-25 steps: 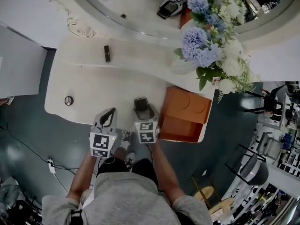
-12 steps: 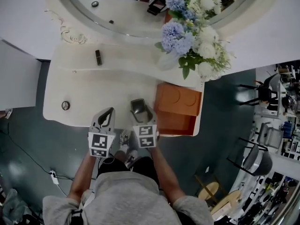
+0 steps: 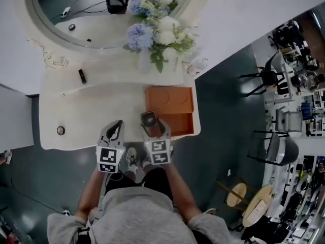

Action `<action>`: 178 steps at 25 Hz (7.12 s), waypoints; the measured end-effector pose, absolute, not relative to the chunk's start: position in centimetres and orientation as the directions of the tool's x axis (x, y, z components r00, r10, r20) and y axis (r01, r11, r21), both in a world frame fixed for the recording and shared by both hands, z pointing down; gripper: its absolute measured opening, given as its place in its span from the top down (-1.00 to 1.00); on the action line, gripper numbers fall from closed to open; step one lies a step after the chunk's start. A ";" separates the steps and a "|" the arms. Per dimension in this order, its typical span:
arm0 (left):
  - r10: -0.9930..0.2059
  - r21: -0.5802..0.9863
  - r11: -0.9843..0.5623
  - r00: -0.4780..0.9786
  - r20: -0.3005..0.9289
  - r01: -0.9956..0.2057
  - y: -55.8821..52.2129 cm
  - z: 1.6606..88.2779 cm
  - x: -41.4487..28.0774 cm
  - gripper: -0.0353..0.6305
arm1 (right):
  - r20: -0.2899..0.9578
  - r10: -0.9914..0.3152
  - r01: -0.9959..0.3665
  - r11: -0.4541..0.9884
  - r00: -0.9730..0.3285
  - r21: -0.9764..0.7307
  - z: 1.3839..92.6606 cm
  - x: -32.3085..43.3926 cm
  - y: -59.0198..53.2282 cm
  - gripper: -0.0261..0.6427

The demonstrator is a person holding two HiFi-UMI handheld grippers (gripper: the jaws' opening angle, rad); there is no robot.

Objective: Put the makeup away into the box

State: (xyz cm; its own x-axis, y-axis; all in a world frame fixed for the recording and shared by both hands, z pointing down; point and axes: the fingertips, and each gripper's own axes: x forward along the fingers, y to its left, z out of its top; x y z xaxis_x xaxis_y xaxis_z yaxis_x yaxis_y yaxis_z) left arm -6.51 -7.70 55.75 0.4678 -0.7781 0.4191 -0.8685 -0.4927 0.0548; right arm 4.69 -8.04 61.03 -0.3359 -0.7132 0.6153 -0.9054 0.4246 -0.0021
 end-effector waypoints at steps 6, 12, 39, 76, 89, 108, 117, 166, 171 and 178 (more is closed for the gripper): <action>-0.729 0.044 -0.593 0.559 0.396 -0.804 -6.9 54.5 -2.0 0.89 | 0.602 -0.765 -0.951 0.309 -0.231 0.028 59.9 10.2 -6.9 -0.02; -0.692 0.042 -0.643 0.605 0.394 -0.764 -6.9 53.9 1.8 0.89 | 0.609 -0.777 -0.972 0.231 -0.158 0.042 59.6 15.0 -5.9 -0.02; -0.643 0.077 -0.641 0.589 0.489 -0.764 -11.2 58.5 11.0 0.89 | 0.838 -0.531 -0.970 0.244 -0.129 0.006 69.0 24.3 -8.7 -0.02; -0.708 0.011 -0.630 0.580 0.402 -0.776 -10.1 53.1 7.6 0.89 | 0.715 -0.681 -0.980 0.199 -0.157 -0.025 60.0 22.1 -8.6 -0.02; -0.761 -0.084 -0.629 0.589 0.270 -0.773 -7.7 45.5 5.1 0.89 | 0.327 -0.934 -0.987 0.160 -0.142 0.030 47.2 19.9 -5.7 0.45; -0.842 -0.113 -0.526 0.496 0.215 -0.843 -6.0 43.7 -1.4 0.89 | 0.220 -0.940 -0.954 0.286 -0.262 0.086 44.4 12.2 -5.0 0.88; -0.933 -0.115 -0.317 0.289 0.213 -0.941 -4.7 43.3 -11.4 0.89 | 0.222 -0.839 -0.844 0.527 -0.497 0.098 44.0 0.9 -7.1 0.88; -0.856 -0.009 0.307 -0.280 0.435 -0.952 -12.6 57.1 -34.6 0.89 | 0.654 -0.378 -0.489 0.872 -0.655 0.014 62.9 -27.2 -26.9 0.35; -0.849 -0.007 0.310 -0.280 0.448 -0.951 -12.4 57.6 -34.6 0.89 | 0.680 -0.375 -0.489 0.872 -0.630 0.027 63.2 -27.6 -27.0 0.42; -0.849 -0.011 0.303 -0.275 0.451 -0.953 -12.1 57.7 -34.1 0.89 | 0.677 -0.375 -0.496 0.868 -0.634 0.016 63.2 -27.9 -26.6 0.62</action>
State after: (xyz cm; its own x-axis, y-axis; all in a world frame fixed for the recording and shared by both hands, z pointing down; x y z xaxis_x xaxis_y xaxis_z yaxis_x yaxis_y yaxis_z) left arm -34.14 -12.11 57.70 -0.2747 -0.8495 0.4505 -0.9531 0.3025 -0.0107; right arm -27.92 -26.56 63.24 -0.6338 -0.3747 0.6767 -0.4964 0.8680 0.0157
